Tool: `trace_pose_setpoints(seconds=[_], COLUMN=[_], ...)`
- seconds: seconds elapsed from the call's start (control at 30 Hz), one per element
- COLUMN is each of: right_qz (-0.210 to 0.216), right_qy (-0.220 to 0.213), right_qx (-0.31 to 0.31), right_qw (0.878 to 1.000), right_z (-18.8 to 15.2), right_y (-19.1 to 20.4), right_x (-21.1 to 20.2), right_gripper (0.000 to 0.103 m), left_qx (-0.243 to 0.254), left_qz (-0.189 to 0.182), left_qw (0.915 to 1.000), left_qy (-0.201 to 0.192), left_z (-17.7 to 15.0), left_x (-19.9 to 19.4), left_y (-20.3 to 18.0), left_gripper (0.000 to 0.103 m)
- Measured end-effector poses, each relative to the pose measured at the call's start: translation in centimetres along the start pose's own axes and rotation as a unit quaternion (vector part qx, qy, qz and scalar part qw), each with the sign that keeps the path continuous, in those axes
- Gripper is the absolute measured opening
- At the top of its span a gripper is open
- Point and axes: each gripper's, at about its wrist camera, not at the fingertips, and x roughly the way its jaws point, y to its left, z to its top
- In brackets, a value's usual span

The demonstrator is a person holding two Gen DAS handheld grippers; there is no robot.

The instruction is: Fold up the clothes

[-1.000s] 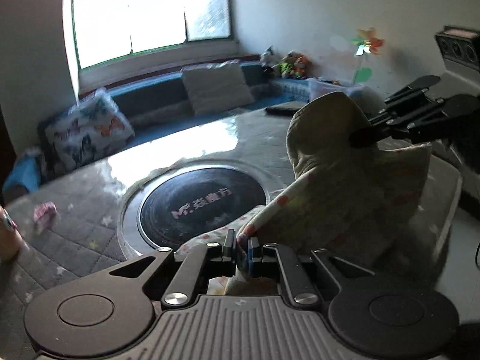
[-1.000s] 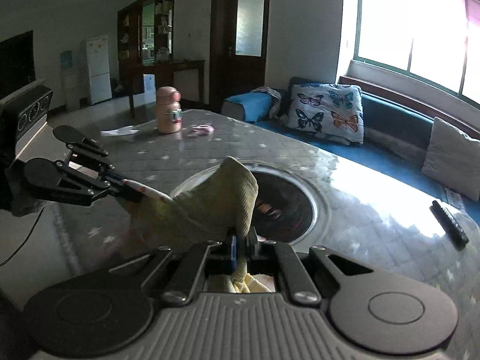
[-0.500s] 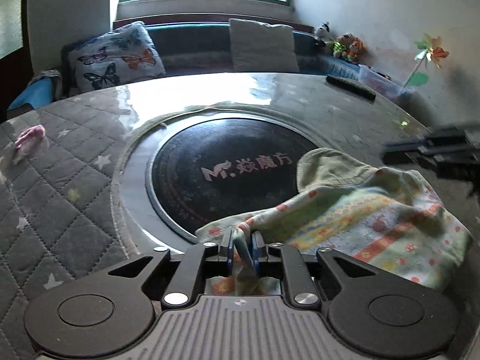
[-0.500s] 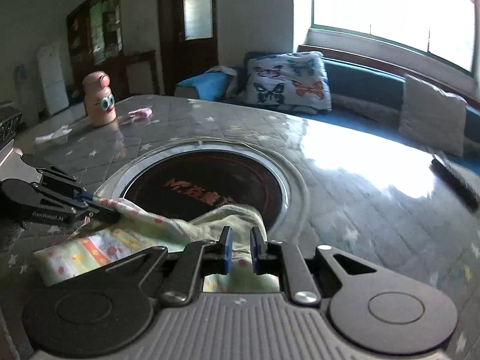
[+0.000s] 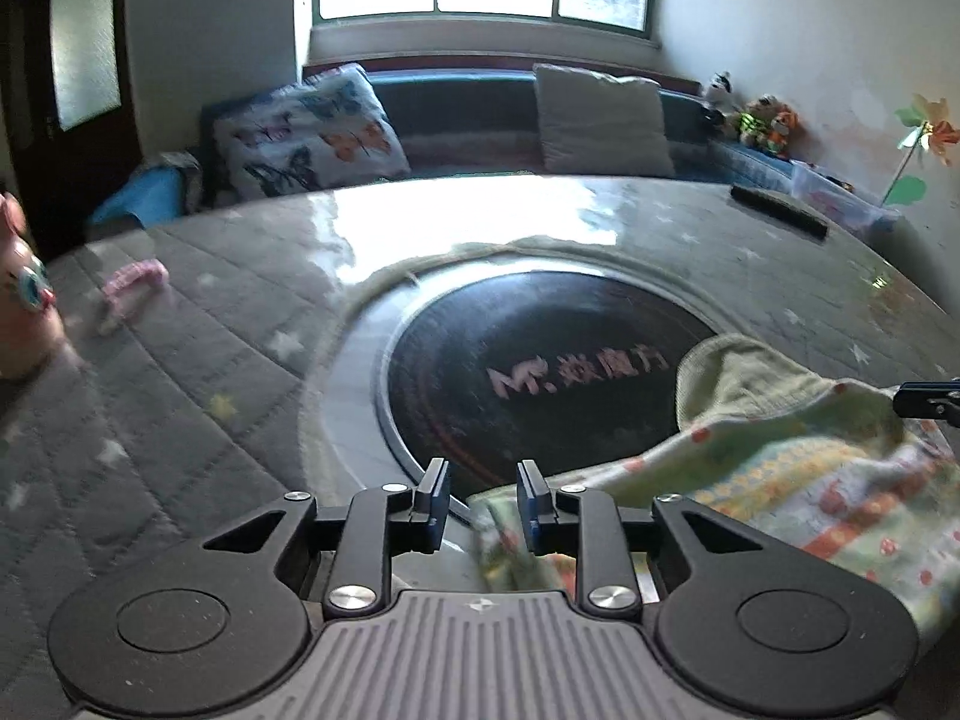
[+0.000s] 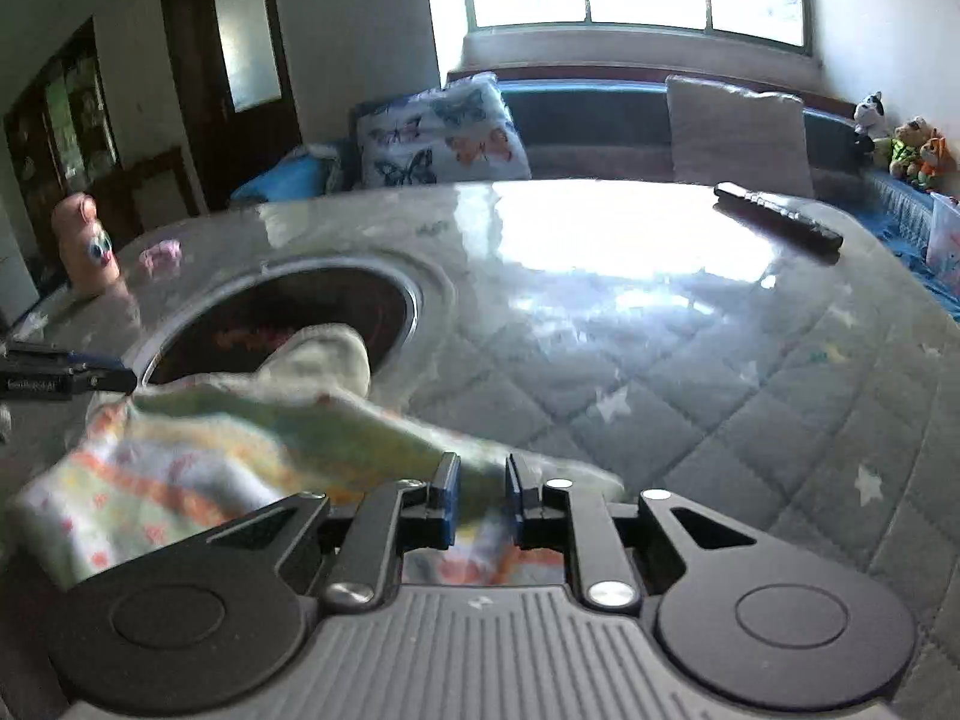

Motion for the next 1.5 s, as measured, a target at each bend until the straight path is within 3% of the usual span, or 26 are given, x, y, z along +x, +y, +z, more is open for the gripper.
trace_pose_setpoints(seconds=[0.1,0.17,0.3,0.47,0.8,1.2,1.5], right_qz=[0.017,0.029,0.052,0.06,0.042,0.064,0.081], right_qy=[0.002,0.003,0.006,0.014,0.005,-0.005,-0.012], right_qx=[-0.01,-0.016,-0.029,-0.041,-0.068,-0.137,-0.163], right_qw=[1.0,0.999,0.998,0.997,0.997,0.989,0.983], right_z=[0.6,1.0,1.8,2.7,2.7,-0.3,-2.5], right_y=[1.1,1.8,3.2,4.0,4.7,8.3,10.7], right_x=[0.5,0.8,1.5,2.8,3.5,-1.0,-3.4], right_gripper=[0.016,0.016,0.016,0.016,0.015,0.015,0.016], left_qx=[0.007,0.013,0.019,0.021,-0.005,0.016,0.039], left_qz=[-0.01,-0.041,-0.098,-0.129,-0.131,-0.144,-0.154], left_qw=[0.9998,0.9989,0.995,0.991,0.99,0.9893,0.9872], left_qy=[-0.015,-0.017,0.0,0.028,0.05,0.017,-0.011], left_z=[0.5,0.7,1.1,1.6,1.7,0.2,-3.2], left_x=[-1.3,-1.8,-1.0,1.4,4.6,0.7,-3.9], left_y=[-0.7,-1.8,-4.4,-7.0,-7.4,-7.8,-8.6], left_gripper=[0.027,0.027,0.027,0.027,0.026,0.024,0.024])
